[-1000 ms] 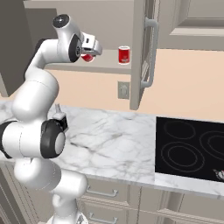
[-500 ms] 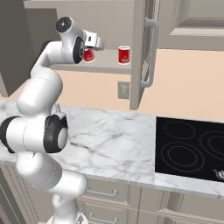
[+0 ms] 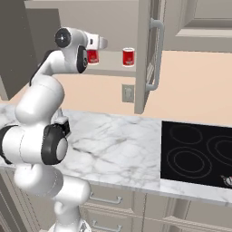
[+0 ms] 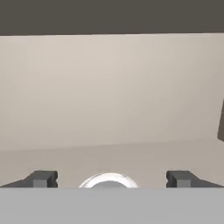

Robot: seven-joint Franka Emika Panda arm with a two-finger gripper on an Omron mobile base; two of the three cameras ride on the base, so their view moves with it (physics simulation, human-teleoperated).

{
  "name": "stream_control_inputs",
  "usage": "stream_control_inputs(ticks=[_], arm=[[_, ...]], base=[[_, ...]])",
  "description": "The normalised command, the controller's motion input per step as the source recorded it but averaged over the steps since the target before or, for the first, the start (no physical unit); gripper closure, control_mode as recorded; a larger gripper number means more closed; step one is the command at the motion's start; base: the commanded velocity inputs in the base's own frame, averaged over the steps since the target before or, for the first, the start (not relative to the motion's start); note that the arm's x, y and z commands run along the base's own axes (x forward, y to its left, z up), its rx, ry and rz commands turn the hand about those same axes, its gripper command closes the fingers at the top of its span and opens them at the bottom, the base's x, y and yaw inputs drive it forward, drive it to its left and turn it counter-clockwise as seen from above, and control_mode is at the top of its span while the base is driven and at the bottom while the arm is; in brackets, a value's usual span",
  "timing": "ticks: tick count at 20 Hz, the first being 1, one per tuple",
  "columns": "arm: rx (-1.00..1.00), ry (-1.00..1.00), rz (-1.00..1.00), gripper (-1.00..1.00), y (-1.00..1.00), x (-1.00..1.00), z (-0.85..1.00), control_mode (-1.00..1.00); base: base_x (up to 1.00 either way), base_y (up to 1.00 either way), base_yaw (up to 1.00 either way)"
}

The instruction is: Restock the canned food cabinet by taking the new fresh canned food from the counter and placing it in the cabinet. Then, take the old canned food from the cabinet and place it on the counter.

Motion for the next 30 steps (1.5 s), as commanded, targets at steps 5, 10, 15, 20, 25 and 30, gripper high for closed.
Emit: stream_control_inputs(ticks=[5,10,15,20,25,30], arm=[[0.04,-0.21,-0.09,-1.00,-0.41,-0.89,0.37,-1.00],[0.06,0.02,-0.17,-1.00,-1.00,-1.00,0.28,-1.00],[0.00,0.32,-0.08,-1.00,-0.75,-0.71,0.20,-1.00],[-0.09,0.28,0.00,-1.00,-0.03,0.03,-0.12,-1.00],[-0.10,0.03,0.00,-1.00,0.00,0.15,-0.84,-1.00],[0.00,0.15,0.00,-1.00,-0.04,0.23,-0.36,-1.00]], base=[[0.00,0.00,0.00],[0.00,0.00,0.00],[0.00,0.00,0.00],[0.00,0.00,0.00],[0.00,0.00,0.00],[0.00,0.00,0.00]])
